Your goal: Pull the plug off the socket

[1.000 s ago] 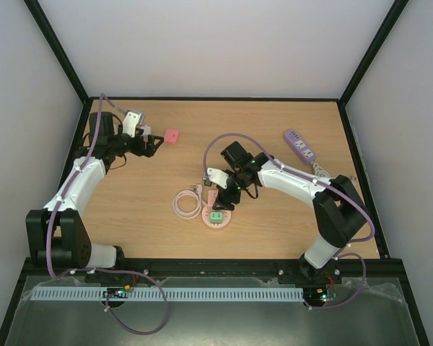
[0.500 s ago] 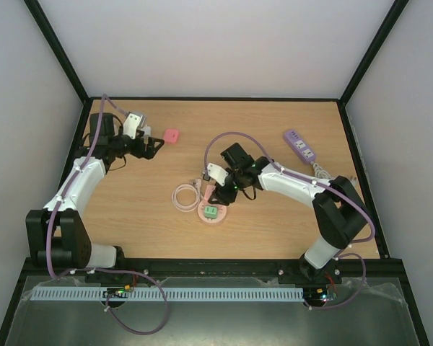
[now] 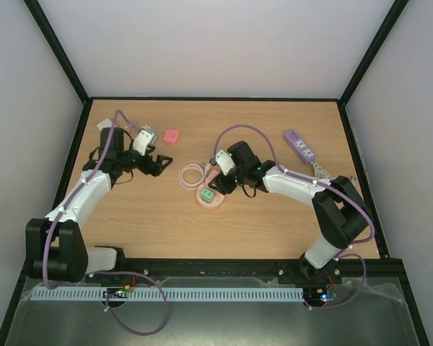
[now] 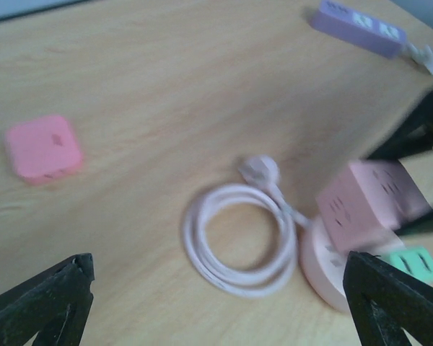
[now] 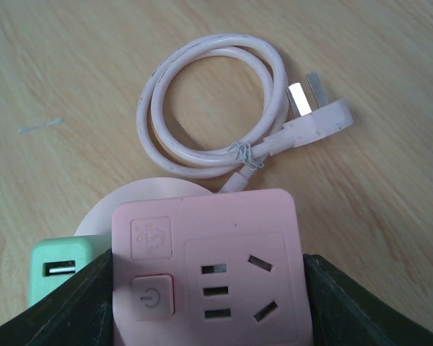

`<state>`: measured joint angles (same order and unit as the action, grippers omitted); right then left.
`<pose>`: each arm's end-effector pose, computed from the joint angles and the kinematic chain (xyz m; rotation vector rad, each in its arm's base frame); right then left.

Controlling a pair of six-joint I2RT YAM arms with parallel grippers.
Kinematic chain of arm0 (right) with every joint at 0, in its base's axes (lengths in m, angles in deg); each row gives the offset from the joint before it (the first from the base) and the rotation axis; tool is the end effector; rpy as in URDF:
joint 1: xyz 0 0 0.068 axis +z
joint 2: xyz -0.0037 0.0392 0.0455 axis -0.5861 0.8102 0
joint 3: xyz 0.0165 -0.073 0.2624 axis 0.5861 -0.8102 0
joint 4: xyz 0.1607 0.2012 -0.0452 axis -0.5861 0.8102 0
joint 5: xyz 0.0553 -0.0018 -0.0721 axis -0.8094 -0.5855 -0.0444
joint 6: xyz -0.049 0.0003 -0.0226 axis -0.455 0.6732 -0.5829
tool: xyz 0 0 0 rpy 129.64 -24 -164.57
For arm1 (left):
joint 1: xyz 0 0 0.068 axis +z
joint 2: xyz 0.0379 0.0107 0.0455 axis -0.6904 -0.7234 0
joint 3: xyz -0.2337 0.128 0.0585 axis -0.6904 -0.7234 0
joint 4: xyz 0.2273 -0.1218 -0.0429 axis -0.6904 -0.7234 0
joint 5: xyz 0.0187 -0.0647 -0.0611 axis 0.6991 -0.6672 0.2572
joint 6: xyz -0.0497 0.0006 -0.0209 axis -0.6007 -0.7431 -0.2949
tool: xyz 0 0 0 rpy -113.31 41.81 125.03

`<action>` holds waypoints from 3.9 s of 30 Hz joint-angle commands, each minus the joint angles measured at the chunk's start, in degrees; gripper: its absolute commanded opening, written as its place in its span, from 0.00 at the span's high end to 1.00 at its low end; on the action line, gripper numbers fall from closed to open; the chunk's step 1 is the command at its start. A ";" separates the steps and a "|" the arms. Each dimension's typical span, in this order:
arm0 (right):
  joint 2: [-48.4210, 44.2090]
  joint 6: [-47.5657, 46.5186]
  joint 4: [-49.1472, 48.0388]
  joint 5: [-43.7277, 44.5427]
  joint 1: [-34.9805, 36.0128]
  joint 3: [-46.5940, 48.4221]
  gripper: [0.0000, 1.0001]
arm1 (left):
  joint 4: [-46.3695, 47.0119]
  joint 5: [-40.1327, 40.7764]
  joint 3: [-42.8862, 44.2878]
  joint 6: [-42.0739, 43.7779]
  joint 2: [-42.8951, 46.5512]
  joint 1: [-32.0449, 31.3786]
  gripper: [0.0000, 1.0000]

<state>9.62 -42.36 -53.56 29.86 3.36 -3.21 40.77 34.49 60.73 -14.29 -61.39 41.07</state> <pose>0.2537 0.2264 0.2005 -1.1799 2.1174 0.7537 0.2785 -0.0343 0.2632 0.6665 1.9856 -0.5912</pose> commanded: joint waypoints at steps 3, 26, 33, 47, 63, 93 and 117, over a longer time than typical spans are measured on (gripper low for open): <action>-1.52 5.46 -5.10 7.35 -2.94 -2.67 0.47 | 3.74 4.61 -6.53 1.42 2.28 -10.20 0.05; -1.17 9.19 -8.14 10.53 -5.16 -5.27 0.47 | 29.66 17.51 -12.07 -5.88 -11.35 -31.38 0.10; -0.28 9.37 -7.72 9.68 -5.15 -4.98 0.49 | 34.05 20.29 -11.42 -5.24 -15.88 -33.62 0.15; -0.03 9.34 -7.68 9.20 -5.19 -4.90 0.53 | 38.27 24.10 -10.71 -6.84 -20.40 -36.17 0.29; 0.74 9.08 -7.32 8.64 -5.10 -4.66 0.59 | 42.87 24.16 -10.20 -7.59 -23.02 -36.52 0.56; 3.25 7.97 -7.03 13.19 -5.14 -4.21 0.74 | 44.80 21.74 -11.77 -6.92 -16.03 -37.91 0.72; 3.56 7.35 -7.02 13.18 -5.13 -4.49 0.74 | 46.29 15.98 -11.76 -11.00 -14.82 -37.05 0.73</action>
<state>10.36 -33.11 -64.62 37.51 -1.36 -6.62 80.35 57.97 47.40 -23.32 -80.47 4.72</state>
